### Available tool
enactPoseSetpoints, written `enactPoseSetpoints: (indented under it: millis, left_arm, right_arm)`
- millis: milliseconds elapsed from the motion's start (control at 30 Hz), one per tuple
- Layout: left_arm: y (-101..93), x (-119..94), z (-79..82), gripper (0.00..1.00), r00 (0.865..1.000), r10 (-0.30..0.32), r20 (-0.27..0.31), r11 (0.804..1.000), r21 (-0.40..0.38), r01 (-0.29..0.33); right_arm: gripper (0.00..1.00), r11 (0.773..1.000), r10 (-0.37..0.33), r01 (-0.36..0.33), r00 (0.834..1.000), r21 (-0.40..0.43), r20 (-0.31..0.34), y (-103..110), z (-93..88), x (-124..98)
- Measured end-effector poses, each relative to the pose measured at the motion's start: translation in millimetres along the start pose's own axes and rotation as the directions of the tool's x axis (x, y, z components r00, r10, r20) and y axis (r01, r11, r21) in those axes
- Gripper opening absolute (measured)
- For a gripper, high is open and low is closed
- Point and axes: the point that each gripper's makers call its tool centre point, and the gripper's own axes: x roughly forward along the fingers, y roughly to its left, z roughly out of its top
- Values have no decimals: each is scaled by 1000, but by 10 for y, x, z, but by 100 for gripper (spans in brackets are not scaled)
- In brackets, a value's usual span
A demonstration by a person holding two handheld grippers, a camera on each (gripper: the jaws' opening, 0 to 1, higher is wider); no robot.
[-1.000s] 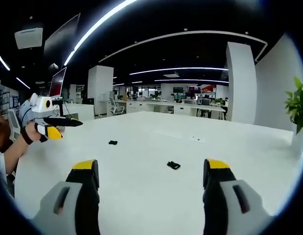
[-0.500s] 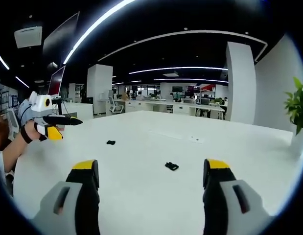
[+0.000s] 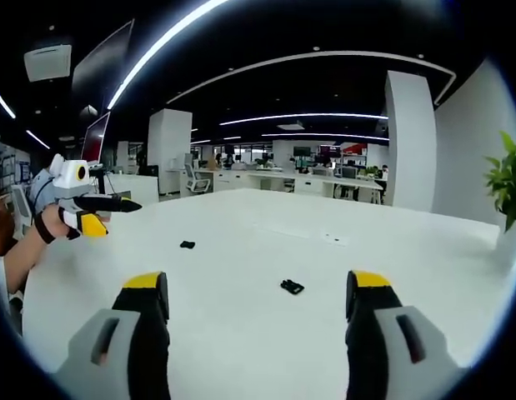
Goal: Snap the two parts of the plastic buckle together until the buckle closes and remains connected.
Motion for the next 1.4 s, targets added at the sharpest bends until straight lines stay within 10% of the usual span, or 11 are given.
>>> enactPoseSetpoints:
  millis: [1400]
  left_arm:
    - [141, 154, 100, 92, 1000, 24, -10, 1000, -5, -24]
  right_arm:
    - [87, 1000, 4, -4, 999, -7, -35, -38, 43, 199]
